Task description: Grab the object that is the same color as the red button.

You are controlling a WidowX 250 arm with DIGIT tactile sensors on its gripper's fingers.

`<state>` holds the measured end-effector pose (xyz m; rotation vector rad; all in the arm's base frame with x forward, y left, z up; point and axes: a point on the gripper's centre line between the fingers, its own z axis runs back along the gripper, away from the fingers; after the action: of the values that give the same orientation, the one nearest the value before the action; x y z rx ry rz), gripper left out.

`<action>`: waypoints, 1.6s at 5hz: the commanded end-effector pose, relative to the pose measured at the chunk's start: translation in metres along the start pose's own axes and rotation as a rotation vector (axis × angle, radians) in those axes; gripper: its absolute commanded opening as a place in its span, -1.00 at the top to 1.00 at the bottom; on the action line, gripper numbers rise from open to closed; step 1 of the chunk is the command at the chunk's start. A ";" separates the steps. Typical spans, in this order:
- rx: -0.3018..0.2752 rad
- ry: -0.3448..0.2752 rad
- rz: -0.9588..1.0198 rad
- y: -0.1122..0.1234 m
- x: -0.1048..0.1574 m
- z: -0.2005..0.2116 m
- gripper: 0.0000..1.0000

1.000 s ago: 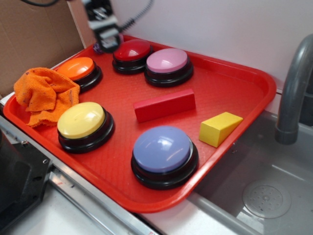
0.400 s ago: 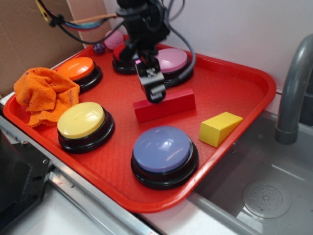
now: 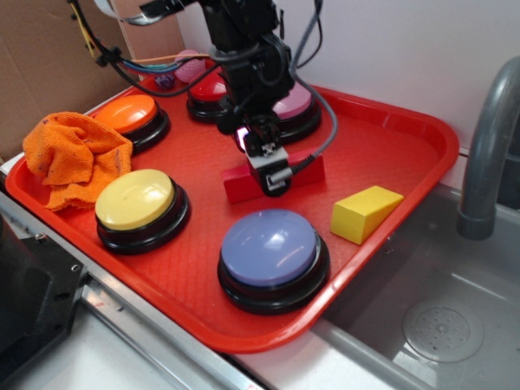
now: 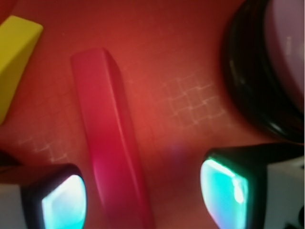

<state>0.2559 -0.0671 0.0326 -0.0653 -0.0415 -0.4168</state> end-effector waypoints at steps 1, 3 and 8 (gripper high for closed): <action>0.015 -0.033 0.015 -0.005 0.009 -0.002 0.99; 0.005 -0.026 0.009 -0.002 0.011 -0.001 1.00; 0.042 0.028 0.300 0.063 -0.025 0.134 1.00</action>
<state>0.2500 0.0108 0.1399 -0.0369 0.0633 -0.1296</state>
